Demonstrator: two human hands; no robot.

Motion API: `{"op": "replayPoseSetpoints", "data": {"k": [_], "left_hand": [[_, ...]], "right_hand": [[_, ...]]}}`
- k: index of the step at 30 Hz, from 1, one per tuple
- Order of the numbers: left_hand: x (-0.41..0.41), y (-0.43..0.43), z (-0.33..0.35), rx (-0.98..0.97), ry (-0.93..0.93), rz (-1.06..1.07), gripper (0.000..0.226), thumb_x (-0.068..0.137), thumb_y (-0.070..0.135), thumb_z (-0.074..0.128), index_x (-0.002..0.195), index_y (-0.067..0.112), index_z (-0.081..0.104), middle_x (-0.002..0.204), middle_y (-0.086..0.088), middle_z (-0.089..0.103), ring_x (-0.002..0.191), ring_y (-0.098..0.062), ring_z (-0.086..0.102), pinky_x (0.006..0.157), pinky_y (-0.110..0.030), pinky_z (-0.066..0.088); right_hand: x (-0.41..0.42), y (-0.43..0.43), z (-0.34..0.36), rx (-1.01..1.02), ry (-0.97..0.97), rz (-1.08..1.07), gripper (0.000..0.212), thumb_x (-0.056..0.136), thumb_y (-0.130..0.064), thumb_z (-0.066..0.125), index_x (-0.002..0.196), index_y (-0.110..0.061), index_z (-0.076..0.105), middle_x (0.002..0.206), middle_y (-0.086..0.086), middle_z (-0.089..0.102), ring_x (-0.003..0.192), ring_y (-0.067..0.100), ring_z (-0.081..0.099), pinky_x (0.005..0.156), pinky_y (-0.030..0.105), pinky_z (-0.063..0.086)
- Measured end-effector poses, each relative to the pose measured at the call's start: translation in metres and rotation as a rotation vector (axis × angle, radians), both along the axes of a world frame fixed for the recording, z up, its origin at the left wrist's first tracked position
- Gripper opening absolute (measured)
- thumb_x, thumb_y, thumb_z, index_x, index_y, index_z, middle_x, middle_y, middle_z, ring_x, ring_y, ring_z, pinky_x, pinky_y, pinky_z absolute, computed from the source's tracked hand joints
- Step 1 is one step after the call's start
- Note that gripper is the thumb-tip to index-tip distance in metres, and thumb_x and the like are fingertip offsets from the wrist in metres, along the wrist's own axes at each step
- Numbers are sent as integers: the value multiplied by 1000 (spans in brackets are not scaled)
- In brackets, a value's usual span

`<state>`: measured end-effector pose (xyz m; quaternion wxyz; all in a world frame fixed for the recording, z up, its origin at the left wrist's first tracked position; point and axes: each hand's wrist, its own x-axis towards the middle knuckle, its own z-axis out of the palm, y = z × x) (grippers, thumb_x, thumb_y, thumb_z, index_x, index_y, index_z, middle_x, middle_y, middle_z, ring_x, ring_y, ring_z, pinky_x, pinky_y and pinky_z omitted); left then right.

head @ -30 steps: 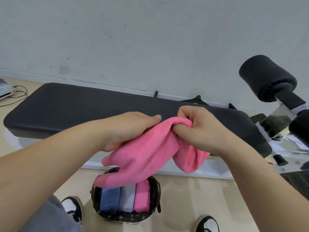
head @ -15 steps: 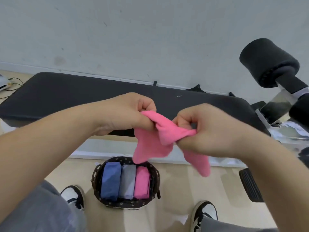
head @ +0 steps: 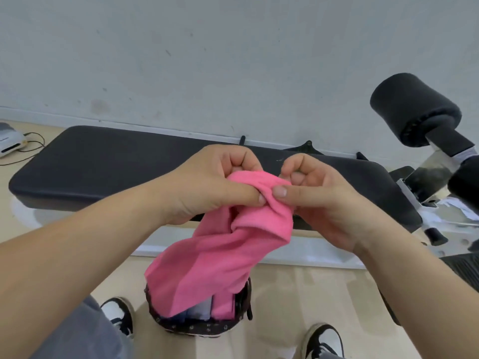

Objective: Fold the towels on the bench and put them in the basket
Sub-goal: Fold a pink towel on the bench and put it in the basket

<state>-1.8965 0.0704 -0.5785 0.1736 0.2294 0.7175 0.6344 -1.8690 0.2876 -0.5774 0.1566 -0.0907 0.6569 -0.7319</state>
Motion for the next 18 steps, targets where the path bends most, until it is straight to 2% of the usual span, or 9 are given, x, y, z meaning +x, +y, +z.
{"op": "replayPoseSetpoints", "data": {"k": [3, 5, 7, 10, 13, 15, 16, 18], "left_hand": [[0, -4, 2, 93, -94, -77, 15, 71, 23, 80, 79, 18, 68, 70, -1, 60, 62, -12, 55, 53, -19, 44], [-3, -4, 2, 102, -100, -28, 7, 76, 22, 72, 73, 20, 67, 63, 0, 55, 55, -12, 51, 49, -20, 40], [-7, -4, 2, -43, -14, 54, 8, 76, 22, 70, 69, 23, 66, 60, 2, 54, 53, -11, 49, 49, -22, 39], [-12, -5, -3, -301, 212, 147, 10, 75, 19, 75, 76, 21, 65, 64, 0, 61, 59, -9, 52, 58, -27, 43], [-12, -1, -6, -317, 281, 159, 16, 80, 11, 76, 76, 17, 62, 66, -3, 59, 61, -11, 49, 60, -25, 41], [-13, 5, -6, -249, 228, 166, 21, 78, 19, 75, 72, 15, 55, 64, -1, 50, 60, -14, 42, 53, -23, 34], [-14, 8, -6, -207, 191, 171, 22, 76, 23, 72, 71, 15, 53, 64, -1, 47, 60, -16, 40, 51, -25, 31], [-15, 18, -6, -142, 144, 166, 21, 77, 31, 72, 74, 19, 55, 67, -8, 44, 61, -20, 37, 53, -28, 27]], "right_hand": [[-6, 10, 3, 92, 79, 2, 51, 68, 7, 82, 111, -11, 62, 79, 11, 60, 71, 23, 61, 68, 31, 54], [-10, 17, 8, 129, 153, -60, 60, 65, 6, 87, 117, -11, 62, 74, 7, 60, 68, 20, 60, 69, 30, 53], [-11, 27, 16, 217, 218, -102, 56, 65, 3, 88, 114, -12, 66, 69, 7, 55, 64, 20, 54, 62, 28, 46], [-6, 37, 22, 524, 197, -9, 34, 72, 2, 89, 98, -14, 73, 67, 11, 54, 62, 22, 47, 58, 32, 36], [4, 33, 17, 750, 73, 174, 19, 78, -7, 87, 82, -14, 70, 71, 10, 63, 66, 19, 53, 63, 35, 39], [9, 29, 15, 702, 78, 130, 26, 79, -10, 87, 73, -15, 63, 64, 2, 57, 58, 15, 49, 56, 27, 35], [11, 29, 15, 607, 78, 70, 30, 80, -7, 86, 71, -16, 59, 60, -3, 53, 52, 11, 46, 50, 20, 33], [15, 33, 17, 394, 64, 3, 37, 81, -3, 83, 67, -20, 54, 58, -6, 51, 47, 8, 46, 43, 17, 31]]}}
